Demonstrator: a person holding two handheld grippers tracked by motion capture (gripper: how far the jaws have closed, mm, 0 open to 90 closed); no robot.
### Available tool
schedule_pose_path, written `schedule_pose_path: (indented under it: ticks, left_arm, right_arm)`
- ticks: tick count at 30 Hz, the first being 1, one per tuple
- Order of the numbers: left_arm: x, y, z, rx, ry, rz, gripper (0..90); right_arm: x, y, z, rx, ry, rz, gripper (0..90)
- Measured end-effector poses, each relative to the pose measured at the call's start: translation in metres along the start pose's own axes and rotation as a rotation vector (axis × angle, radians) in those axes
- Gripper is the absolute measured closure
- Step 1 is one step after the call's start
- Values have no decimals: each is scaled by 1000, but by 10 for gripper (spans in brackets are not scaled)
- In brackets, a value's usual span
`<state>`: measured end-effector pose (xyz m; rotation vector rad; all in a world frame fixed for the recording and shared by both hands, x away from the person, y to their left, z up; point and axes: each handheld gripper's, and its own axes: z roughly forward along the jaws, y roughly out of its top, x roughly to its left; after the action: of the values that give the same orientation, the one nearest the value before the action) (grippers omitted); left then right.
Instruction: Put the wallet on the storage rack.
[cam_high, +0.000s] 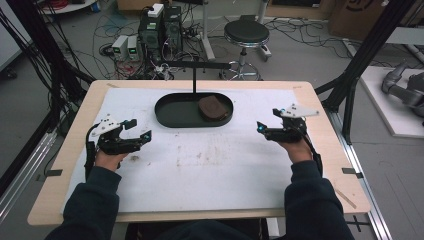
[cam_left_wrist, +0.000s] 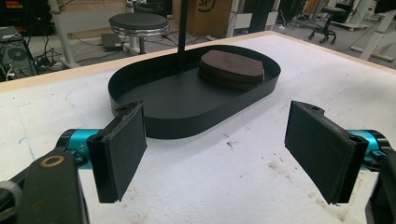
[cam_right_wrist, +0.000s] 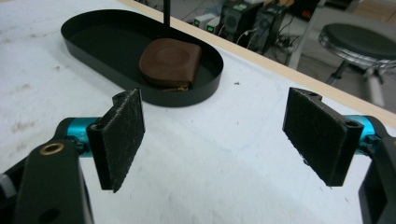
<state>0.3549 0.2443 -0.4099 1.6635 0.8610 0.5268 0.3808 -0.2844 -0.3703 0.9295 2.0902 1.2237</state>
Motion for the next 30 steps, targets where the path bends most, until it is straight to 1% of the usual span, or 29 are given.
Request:
schedule_pose_path:
  ticks: [1,3,5,8,11,14,30]
  left_arm:
    - [0,0,0,1,0,7,207]
    - [-1,1,0,2,2,12,207]
    - [-2,1,0,2,3,14,207]
    - [-2,1,-1,-1,2,18,207]
    - [-3,1,0,3,-3,21,207]
    - [-4,1,0,4,-2,23,207]
    - [-5,1,0,11,-2,26,207]
  right_arm:
    - [1,-6,-5,-1,-2,2,212]
    - [4,-17,-11,19,-13,6,212]
    - [5,-25,-14,36,-17,19,212]
    - [7,-32,-16,53,-24,21,212]
    - [8,-35,-17,53,-28,29,212]
    - [8,-36,-17,60,-22,38,212]
    - [8,-38,-17,64,-41,27,212]
